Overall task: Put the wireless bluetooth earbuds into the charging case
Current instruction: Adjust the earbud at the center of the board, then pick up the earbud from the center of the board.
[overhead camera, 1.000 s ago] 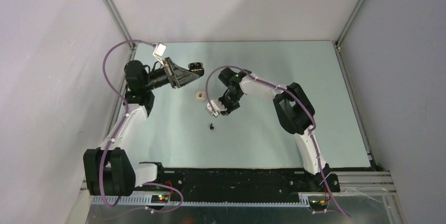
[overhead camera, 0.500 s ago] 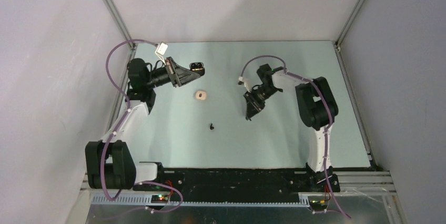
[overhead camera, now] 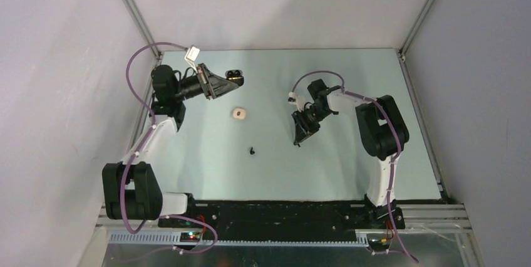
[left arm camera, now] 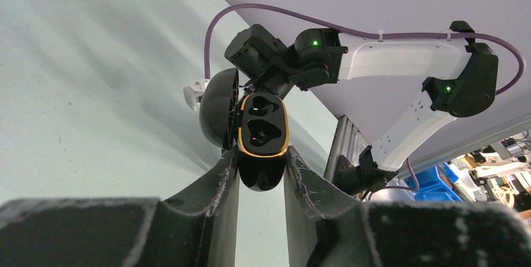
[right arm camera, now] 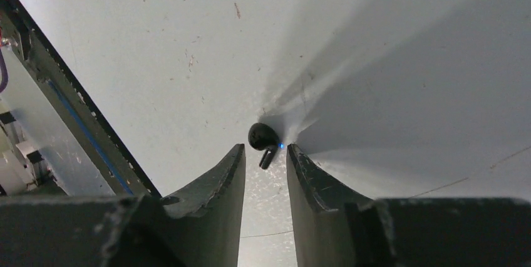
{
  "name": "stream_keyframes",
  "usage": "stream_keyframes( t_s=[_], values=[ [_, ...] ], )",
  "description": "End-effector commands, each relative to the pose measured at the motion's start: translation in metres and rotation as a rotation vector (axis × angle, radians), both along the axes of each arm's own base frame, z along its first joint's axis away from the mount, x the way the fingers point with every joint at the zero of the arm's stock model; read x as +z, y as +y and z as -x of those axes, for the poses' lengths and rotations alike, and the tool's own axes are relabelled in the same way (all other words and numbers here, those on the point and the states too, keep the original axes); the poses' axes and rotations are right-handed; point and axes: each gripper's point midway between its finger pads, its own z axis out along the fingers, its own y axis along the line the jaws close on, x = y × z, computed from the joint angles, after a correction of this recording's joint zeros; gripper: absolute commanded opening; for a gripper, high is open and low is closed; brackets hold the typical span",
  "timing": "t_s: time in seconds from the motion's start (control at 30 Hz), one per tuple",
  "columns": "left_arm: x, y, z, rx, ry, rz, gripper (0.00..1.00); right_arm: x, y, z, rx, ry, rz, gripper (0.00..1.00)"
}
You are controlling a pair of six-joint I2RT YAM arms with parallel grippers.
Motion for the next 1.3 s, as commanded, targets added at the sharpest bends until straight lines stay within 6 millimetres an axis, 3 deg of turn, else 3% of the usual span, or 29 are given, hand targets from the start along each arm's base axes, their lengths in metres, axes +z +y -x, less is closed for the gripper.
stream_keyframes(
  t_s=[0.0,0.17,0.27,0.43,0.5,0.6,0.8,1.0,1.27],
  values=[
    [0.022,0.002,0.003,-0.002,-0.088,-0.001,0.0,0.0,-0.01,-0.013,-0.042,-0.061,0.069,0.37],
    [0.021,0.002,0.009,-0.002,-0.096,-0.003,0.0,0.005,-0.025,-0.021,-0.041,-0.08,0.088,0.4],
    [0.019,0.002,0.012,-0.003,-0.093,-0.004,0.0,0.026,-0.025,-0.028,-0.008,-0.119,0.03,0.39],
    [0.016,0.002,0.015,-0.001,-0.09,-0.006,0.0,0.077,-0.012,-0.022,0.258,-0.31,-0.145,0.38],
    [0.015,0.002,0.016,0.0,-0.087,-0.005,0.0,0.085,-0.008,-0.013,0.432,-0.429,-0.173,0.37],
    [0.014,0.002,0.016,0.001,-0.085,-0.005,0.0,0.081,-0.002,-0.009,0.652,-0.585,-0.168,0.37],
    [0.015,0.002,0.017,0.0,-0.088,-0.005,0.0,0.06,0.012,-0.008,0.904,-0.688,-0.118,0.38],
    [0.014,0.002,0.02,-0.004,-0.089,-0.006,0.0,0.04,0.019,-0.005,1.013,-0.692,-0.088,0.38],
    [0.013,0.002,0.021,-0.004,-0.09,-0.01,0.0,0.023,0.017,-0.008,1.03,-0.666,-0.051,0.38]
  ],
)
